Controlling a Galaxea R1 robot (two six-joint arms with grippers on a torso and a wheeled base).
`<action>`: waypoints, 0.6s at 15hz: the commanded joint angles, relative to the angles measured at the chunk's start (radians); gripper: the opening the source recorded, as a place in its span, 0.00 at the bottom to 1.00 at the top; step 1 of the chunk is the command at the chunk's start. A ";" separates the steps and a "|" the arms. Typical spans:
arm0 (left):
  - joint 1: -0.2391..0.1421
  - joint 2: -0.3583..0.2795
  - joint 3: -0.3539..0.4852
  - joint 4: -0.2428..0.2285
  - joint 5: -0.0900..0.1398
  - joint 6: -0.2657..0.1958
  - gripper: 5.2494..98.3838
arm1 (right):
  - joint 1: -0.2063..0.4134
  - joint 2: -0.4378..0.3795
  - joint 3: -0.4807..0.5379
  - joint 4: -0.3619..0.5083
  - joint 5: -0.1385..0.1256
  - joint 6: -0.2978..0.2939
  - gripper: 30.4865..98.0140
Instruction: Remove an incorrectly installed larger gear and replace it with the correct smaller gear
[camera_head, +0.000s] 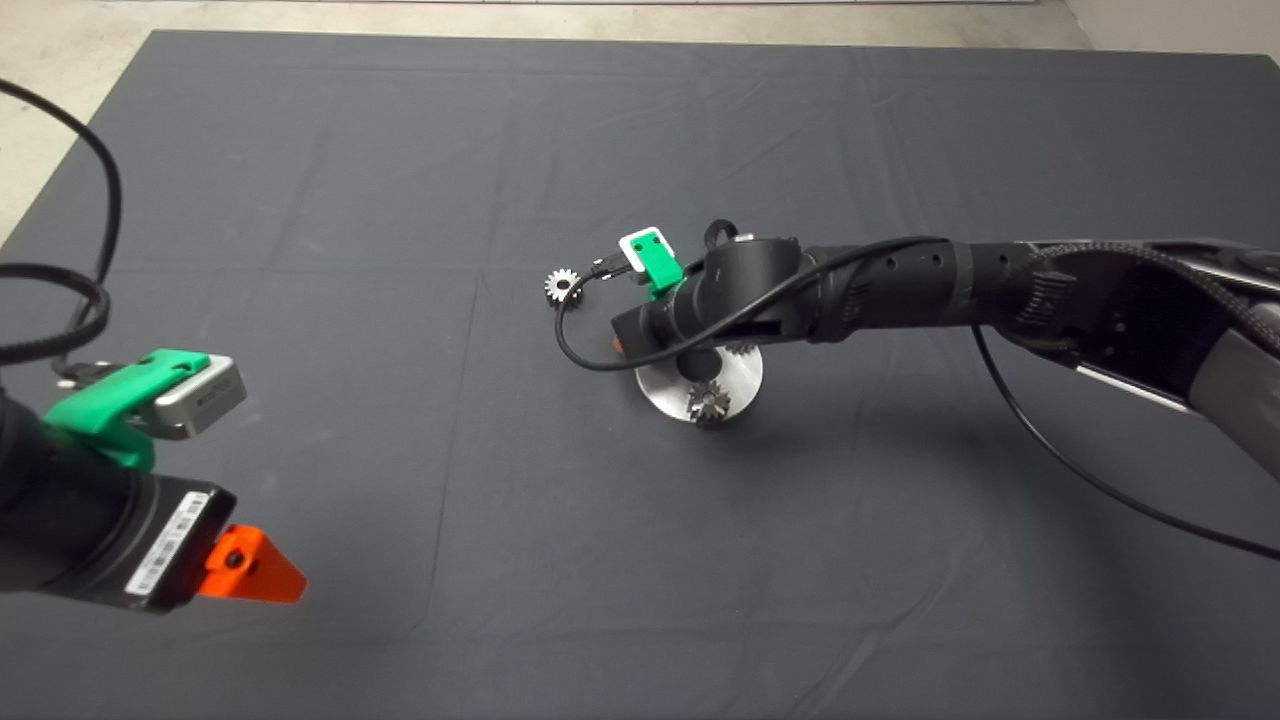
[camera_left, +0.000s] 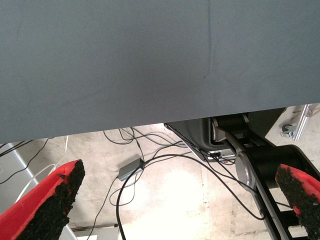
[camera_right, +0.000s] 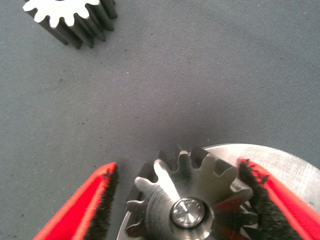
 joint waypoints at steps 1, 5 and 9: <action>-0.004 -0.001 0.012 0.002 0.021 0.000 1.00 | 0.019 0.006 -0.012 -0.025 0.004 -0.002 0.46; -0.004 0.000 0.012 0.002 0.020 0.000 1.00 | 0.021 0.003 -0.006 -0.025 0.001 -0.002 0.41; -0.004 -0.002 0.012 0.002 0.019 0.000 1.00 | 0.025 0.005 0.031 -0.023 -0.008 0.000 0.37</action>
